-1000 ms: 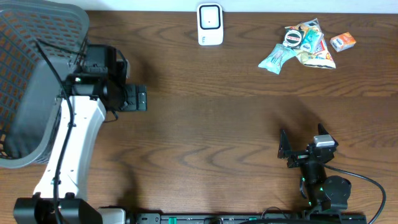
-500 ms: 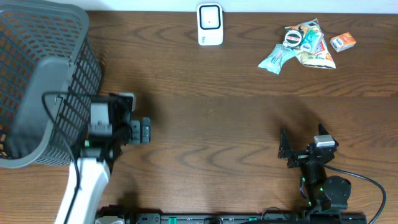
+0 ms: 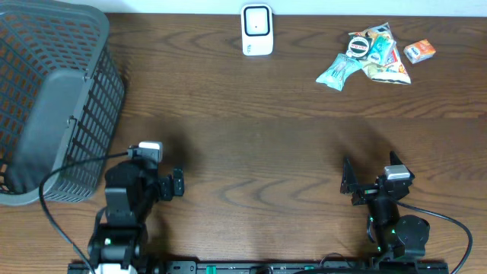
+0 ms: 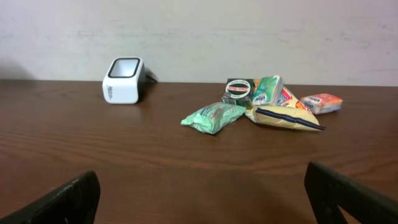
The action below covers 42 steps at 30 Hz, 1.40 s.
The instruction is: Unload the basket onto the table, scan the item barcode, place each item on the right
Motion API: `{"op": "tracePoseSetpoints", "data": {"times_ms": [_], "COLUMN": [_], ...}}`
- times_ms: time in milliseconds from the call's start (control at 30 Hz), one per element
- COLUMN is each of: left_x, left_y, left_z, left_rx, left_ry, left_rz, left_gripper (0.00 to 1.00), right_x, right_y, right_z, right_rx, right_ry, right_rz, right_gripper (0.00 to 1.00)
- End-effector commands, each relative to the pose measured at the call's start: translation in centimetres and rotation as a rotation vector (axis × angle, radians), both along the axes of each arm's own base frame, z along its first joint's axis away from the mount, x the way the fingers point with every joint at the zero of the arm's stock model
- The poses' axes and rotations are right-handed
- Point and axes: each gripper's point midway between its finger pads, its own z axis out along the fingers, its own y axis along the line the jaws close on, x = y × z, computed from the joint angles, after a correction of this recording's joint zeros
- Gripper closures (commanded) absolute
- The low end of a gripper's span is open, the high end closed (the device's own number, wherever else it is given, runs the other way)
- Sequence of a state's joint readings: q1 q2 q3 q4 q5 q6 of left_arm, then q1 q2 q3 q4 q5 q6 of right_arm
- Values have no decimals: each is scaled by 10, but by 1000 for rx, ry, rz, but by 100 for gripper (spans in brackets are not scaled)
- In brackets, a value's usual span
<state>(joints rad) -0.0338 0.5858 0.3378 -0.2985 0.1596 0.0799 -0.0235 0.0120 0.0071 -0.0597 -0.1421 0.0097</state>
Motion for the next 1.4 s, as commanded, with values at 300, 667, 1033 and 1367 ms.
{"op": "tracePoseSetpoints", "data": {"times_ms": [300, 667, 1033, 1367], "left_x": [-10, -4, -6, -6], "left_y": [-2, -2, 4, 8], "left_z": [3, 18, 28, 26], "left_rx": [-3, -31, -20, -154], "left_ry": [-213, -417, -494, -466], "left_rz": [-20, -8, 29, 103], "left_gripper": [2, 2, 2, 2], "right_x": [0, 0, 0, 0], "right_y": [2, 2, 2, 2], "right_z": [0, 0, 0, 0], "right_rx": [-14, -14, -14, -14], "right_ry": [-3, -3, -3, -3], "right_rz": [8, 8, 8, 8], "right_gripper": [1, 1, 1, 1]}}
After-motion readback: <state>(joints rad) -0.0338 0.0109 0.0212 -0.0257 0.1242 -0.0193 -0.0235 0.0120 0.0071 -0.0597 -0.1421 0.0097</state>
